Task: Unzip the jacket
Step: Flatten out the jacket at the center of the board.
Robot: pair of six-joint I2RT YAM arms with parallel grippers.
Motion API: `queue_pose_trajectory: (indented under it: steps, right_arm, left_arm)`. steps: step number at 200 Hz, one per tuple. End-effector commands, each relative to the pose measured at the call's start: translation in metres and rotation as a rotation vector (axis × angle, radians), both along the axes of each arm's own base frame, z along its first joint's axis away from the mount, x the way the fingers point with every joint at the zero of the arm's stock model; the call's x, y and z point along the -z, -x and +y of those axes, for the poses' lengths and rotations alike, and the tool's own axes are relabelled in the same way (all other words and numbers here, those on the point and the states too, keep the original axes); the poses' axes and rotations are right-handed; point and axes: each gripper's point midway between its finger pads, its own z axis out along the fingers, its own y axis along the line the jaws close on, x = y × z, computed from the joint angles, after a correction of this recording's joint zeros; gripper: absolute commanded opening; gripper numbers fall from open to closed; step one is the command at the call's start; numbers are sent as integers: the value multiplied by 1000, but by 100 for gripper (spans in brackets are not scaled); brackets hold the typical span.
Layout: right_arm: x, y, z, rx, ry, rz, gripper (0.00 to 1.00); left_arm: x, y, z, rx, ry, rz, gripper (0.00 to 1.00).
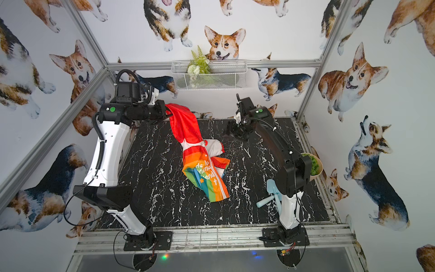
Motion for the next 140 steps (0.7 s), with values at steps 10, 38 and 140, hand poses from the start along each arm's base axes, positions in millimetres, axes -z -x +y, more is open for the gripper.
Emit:
queue_pose_trajectory:
  steps: [10, 38, 140]
  right_arm:
    - [-73, -2, 36, -110, -181, -135, 81]
    - [-133, 6, 55, -178, -291, -279, 80]
    - [-180, 61, 41, -340, -347, -399, 80]
  left_arm:
    - [-35, 13, -32, 138, 71, -97, 0]
    - [-54, 41, -80, 353, 49, -209, 0]
    - [-57, 105, -137, 772, 25, -412, 0]
